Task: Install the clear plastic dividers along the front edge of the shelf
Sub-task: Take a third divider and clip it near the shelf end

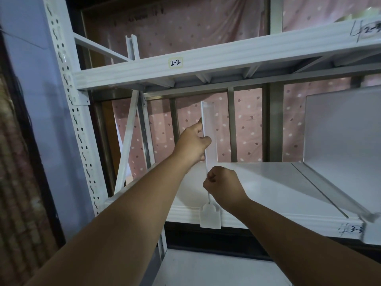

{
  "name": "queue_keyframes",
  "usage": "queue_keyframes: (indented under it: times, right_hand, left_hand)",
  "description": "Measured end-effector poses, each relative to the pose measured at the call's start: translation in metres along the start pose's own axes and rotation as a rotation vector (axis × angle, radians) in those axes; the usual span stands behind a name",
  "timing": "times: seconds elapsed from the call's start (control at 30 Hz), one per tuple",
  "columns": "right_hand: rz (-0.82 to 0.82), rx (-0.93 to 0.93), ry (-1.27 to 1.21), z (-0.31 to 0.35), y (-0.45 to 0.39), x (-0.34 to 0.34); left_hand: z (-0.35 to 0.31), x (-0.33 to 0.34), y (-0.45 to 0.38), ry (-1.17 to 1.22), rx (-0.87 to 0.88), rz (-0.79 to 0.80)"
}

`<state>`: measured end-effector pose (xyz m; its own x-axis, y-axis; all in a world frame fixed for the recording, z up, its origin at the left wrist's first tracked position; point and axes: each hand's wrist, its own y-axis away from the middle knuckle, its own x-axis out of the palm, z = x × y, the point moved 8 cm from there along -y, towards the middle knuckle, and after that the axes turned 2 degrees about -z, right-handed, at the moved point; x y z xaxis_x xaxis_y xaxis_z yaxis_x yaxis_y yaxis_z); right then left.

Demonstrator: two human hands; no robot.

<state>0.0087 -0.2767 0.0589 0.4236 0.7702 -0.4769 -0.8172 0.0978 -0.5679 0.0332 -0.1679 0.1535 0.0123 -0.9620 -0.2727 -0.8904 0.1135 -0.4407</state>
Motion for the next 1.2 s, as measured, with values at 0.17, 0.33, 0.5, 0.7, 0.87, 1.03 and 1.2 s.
queue_keyframes:
  times: [0.17, 0.33, 0.5, 0.7, 0.87, 1.03, 1.2]
  right_hand:
    - [-0.010, -0.017, 0.019, -0.002, 0.000, 0.001]
    - [-0.023, -0.018, 0.031, -0.004, 0.000, 0.001]
    - [-0.024, -0.014, 0.000, -0.008, 0.003, -0.001]
    - [-0.014, -0.026, -0.005, -0.012, 0.003, -0.008]
    - [0.034, -0.029, 0.038, -0.019, 0.003, -0.010]
    - [0.134, -0.034, 0.117, -0.040, 0.016, -0.020]
    - [0.289, -0.110, 0.355, -0.061, 0.048, -0.020]
  left_hand:
    - [0.003, 0.000, 0.001, -0.031, 0.011, -0.019]
    - [0.005, 0.002, 0.002, -0.070, -0.003, -0.018]
    - [0.009, 0.000, 0.016, -0.168, 0.006, -0.100]
    - [0.035, 0.008, 0.030, -0.263, -0.025, -0.072]
    - [0.038, 0.003, 0.037, -0.303, 0.022, -0.021]
    - [0.064, -0.008, 0.057, -0.230, 0.011, 0.001]
    - [0.129, -0.013, 0.089, -0.502, -0.028, 0.139]
